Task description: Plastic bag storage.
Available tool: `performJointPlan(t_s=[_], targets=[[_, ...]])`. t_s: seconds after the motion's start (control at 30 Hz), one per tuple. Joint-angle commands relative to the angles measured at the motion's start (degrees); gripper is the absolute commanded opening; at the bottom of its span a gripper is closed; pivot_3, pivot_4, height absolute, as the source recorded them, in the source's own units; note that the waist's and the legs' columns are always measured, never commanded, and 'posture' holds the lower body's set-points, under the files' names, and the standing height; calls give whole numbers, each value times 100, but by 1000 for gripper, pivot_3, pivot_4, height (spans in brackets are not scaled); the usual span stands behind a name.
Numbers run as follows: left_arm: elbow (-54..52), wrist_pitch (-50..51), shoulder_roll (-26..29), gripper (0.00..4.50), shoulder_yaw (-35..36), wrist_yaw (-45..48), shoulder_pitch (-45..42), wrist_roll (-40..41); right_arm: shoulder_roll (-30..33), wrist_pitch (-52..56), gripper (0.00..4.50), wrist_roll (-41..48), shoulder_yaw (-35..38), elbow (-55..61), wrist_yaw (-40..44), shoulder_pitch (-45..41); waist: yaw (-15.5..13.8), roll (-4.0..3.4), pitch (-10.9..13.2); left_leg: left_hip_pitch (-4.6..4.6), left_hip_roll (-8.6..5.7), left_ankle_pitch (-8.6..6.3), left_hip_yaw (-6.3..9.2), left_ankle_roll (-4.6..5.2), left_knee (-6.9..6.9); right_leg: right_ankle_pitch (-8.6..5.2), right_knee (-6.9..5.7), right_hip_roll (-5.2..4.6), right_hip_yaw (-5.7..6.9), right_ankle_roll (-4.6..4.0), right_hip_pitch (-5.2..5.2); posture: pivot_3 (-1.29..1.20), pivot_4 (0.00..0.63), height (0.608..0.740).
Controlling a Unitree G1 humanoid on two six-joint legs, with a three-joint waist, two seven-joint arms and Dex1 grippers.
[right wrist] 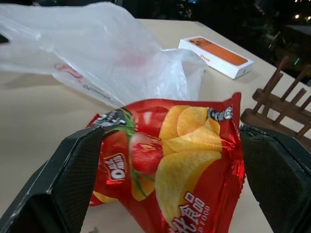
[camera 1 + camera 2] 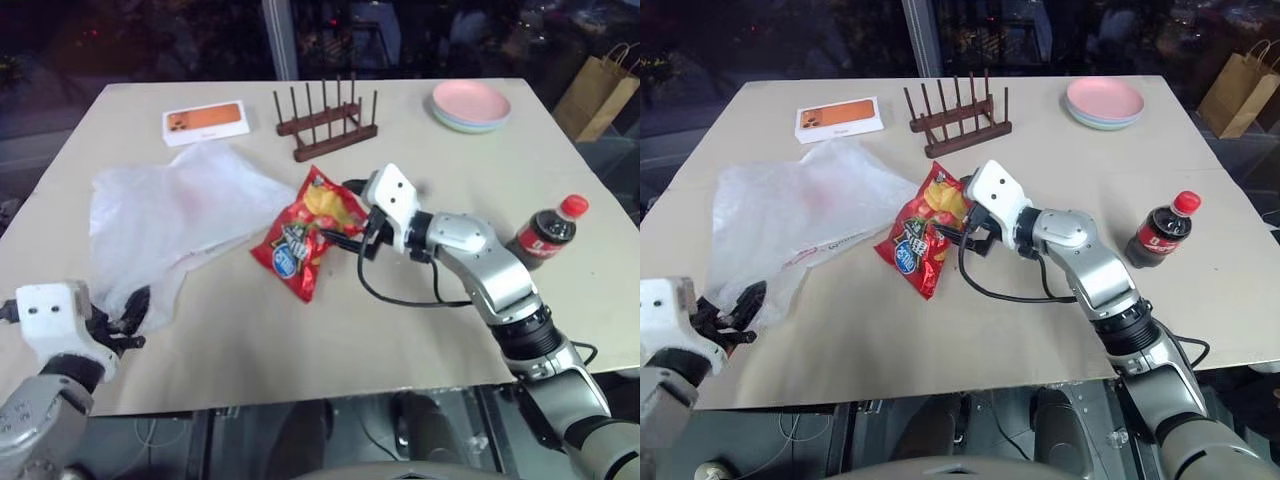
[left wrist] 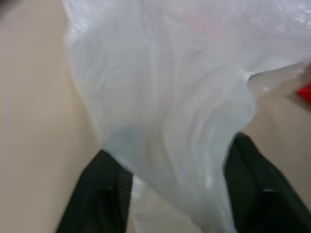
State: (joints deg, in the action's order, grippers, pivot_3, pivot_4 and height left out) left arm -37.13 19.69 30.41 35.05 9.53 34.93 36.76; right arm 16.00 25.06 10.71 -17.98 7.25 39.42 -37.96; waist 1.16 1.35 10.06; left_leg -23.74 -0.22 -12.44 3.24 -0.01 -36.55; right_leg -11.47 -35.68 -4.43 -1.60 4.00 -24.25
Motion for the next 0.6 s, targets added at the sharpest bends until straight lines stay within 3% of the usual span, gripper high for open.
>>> performJointPlan(t_s=[0.03,0.1,0.17,0.2,0.27,0.33,0.47,0.6], targets=[[-382,-610,-492,2287,261,220,272,-219,10,-220,4500,52,168,35,127,-130,-5,-1,1,1,0,0,0,0,3,-2,0,-3,1,-2,0,0,150,740],[-564,-595,-930,2287,419,11,380,24,13,-283,4500,77,192,-35,203,-133,-20,-2,1,1,3,0,3,0,5,-5,-1,-2,6,-5,-2,0,150,740],[-814,-392,-1311,2287,492,-318,443,879,3,-334,4500,104,219,-113,270,-137,-14,-1,1,1,4,0,8,1,4,-6,-2,-1,10,-5,-1,0,150,740],[-944,-162,-1371,2287,457,-437,550,1359,0,-359,4500,110,227,-143,300,-137,-16,-1,1,1,5,0,6,1,2,-6,-2,-1,9,-4,0,0,150,740],[-1188,-46,-1343,2287,291,-230,776,1318,-21,-416,4500,109,241,-235,357,-164,-17,5,-1,0,6,0,10,1,-4,-6,-7,-1,11,-3,2,0,150,740],[-1402,-82,-1254,2287,185,-15,930,1087,-25,-480,4500,101,247,-315,405,-193,-12,6,-1,1,6,0,8,2,-7,-6,-9,1,11,-3,1,0,150,740],[-1762,-798,-780,2287,-390,891,1317,-669,-8,-591,4500,74,252,-389,481,-201,8,3,0,1,9,0,4,1,-11,-7,-11,8,8,-3,1,0,150,740],[-1613,-260,-360,2287,-657,363,261,-1300,9,-622,4500,65,289,-355,445,-169,-28,-14,9,2,11,1,12,1,-11,-7,-17,14,11,-3,1,0,150,740]])
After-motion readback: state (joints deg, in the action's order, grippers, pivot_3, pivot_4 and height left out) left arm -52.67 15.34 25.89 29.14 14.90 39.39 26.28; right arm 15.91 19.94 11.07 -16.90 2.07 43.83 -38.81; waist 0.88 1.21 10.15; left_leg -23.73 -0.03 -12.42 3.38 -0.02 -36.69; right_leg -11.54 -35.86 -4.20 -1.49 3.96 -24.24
